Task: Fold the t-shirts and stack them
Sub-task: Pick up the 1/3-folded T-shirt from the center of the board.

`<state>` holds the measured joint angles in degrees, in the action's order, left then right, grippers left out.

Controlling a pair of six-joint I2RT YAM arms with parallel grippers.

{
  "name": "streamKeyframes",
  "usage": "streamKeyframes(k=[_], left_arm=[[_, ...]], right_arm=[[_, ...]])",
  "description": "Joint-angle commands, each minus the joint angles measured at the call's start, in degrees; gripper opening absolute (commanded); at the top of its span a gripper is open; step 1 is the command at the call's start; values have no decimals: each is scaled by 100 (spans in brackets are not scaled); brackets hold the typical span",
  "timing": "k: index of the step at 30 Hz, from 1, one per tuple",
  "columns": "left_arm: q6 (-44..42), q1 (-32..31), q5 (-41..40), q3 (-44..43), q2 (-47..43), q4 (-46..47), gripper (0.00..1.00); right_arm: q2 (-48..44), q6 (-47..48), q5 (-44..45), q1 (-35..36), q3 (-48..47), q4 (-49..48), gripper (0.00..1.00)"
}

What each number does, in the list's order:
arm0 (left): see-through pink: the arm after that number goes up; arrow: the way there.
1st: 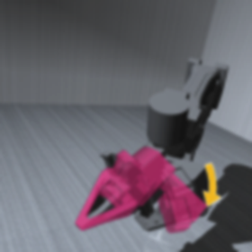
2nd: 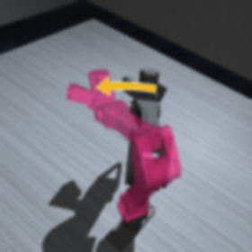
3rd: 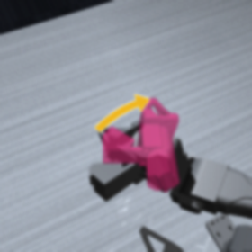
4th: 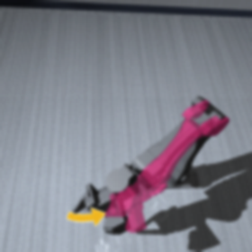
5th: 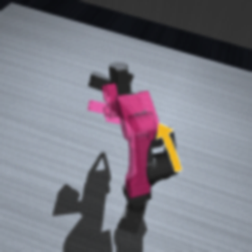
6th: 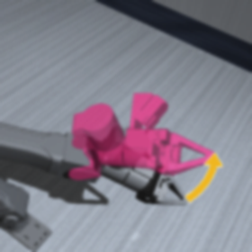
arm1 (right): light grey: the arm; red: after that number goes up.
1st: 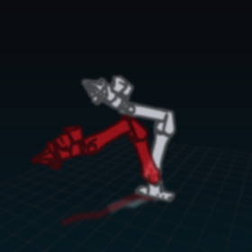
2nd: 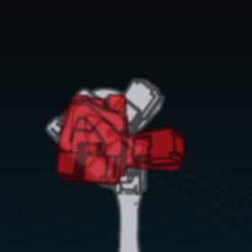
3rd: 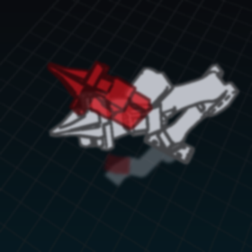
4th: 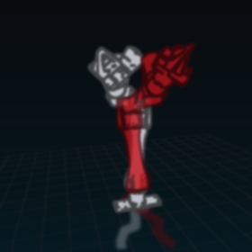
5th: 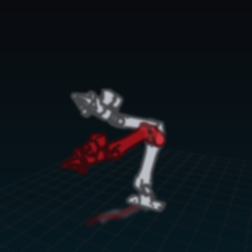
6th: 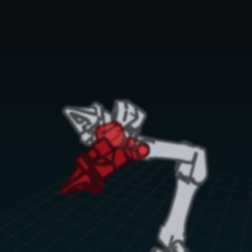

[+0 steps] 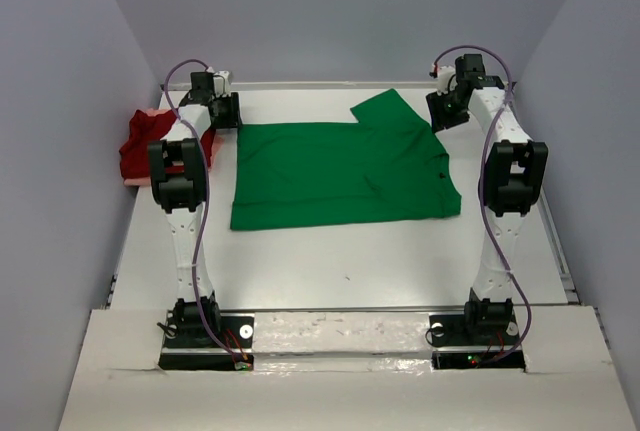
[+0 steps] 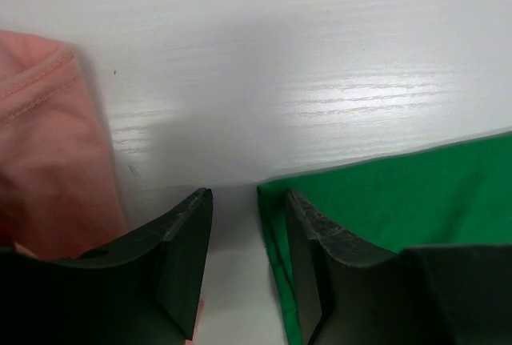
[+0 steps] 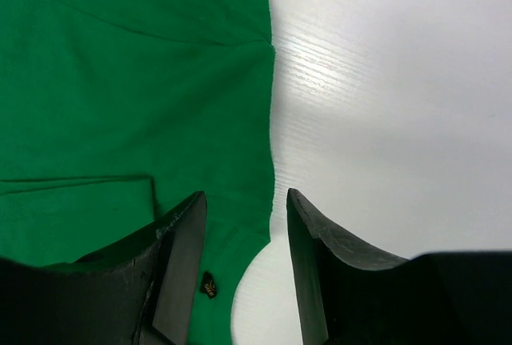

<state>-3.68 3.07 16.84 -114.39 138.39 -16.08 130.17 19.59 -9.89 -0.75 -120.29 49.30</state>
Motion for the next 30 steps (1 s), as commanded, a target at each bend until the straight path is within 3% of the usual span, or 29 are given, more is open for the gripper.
streamKeyframes(k=[1, 5, 9, 23, 27, 30], left_arm=[[52, 9, 241, -286, 101, -212, 52], [34, 9, 407, -268, 83, -221, 36], [-36, 9, 460, -198, 31, -291, 28], [-168, 1, 654, 57, -137, -273, 25], [-124, 1, 759, 74, -93, -273, 0], [-133, 1, 725, 83, -119, -273, 0]], right_arm=[[44, 97, 101, -30, -241, 18, 50], [88, 115, 163, -30, -319, 45, 49], [96, 132, 224, -30, -346, 54, 49], [237, 132, 145, -30, -469, 194, 47], [289, 124, 84, -30, -522, 229, 45], [342, 97, 14, -30, -601, 256, 45]])
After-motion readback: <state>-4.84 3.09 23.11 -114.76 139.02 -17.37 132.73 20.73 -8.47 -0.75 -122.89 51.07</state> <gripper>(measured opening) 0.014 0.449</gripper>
